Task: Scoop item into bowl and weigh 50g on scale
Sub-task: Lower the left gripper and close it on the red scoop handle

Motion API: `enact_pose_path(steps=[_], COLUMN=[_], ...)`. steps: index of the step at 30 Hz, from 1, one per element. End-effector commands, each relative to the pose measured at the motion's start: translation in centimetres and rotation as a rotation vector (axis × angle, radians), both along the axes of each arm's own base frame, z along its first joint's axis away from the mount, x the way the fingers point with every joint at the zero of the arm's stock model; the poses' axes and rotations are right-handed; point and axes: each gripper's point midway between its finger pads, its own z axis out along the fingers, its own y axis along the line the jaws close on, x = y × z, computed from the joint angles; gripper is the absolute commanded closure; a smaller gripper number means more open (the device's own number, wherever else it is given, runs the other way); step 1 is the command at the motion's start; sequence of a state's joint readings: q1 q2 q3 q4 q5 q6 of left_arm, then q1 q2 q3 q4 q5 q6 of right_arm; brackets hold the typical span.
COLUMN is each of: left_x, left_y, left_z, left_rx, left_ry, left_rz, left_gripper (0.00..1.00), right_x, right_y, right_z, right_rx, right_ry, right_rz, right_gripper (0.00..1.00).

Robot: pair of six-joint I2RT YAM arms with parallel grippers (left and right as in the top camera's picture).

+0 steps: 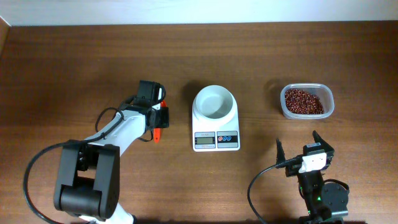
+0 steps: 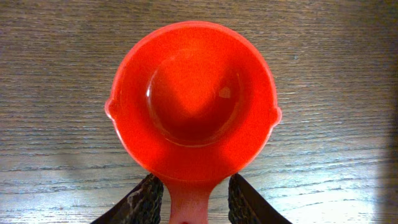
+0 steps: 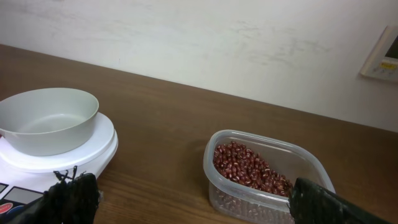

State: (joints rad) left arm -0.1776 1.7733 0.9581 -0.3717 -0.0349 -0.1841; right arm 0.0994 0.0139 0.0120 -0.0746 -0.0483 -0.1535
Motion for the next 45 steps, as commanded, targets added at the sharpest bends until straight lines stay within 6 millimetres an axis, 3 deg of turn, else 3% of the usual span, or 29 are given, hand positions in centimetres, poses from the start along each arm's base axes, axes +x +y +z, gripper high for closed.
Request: enact_pose_path(steps=[1, 5, 12, 29, 42, 45], left_x=[-0.4, -0.4, -0.2, -0.1, 0.0, 0.1], left_y=[0.2, 0.2, 0.2, 0.2, 0.0, -0.3], left_z=[-0.7, -0.7, -0.6, -0.5, 0.1, 1.2], left_rx=[0.015, 0.014, 0.013, 0.014, -0.017, -0.052], left_ry=[0.016, 0.016, 0.004, -0.001, -0.01, -0.03], left_rz=[0.008, 0.008, 0.008, 0.009, 0.047, 0.085], left_gripper=[0.65, 0.7, 0.69, 0.86, 0.95, 0.96], right_x=[0.0, 0.0, 0.0, 0.0, 0.0, 0.0], right_y=[0.0, 0.0, 0.0, 0.0, 0.0, 0.0], right_z=[-0.3, -0.3, -0.3, -0.3, -0.3, -0.3], right_rx=[0.003, 0.003, 0.003, 0.003, 0.003, 0.003], right_ry=[0.004, 0.004, 0.004, 0.004, 0.004, 0.004], right_rz=[-0.003, -0.003, -0.003, -0.003, -0.003, -0.003], right_gripper=[0.01, 0.01, 0.01, 0.01, 0.01, 0.01])
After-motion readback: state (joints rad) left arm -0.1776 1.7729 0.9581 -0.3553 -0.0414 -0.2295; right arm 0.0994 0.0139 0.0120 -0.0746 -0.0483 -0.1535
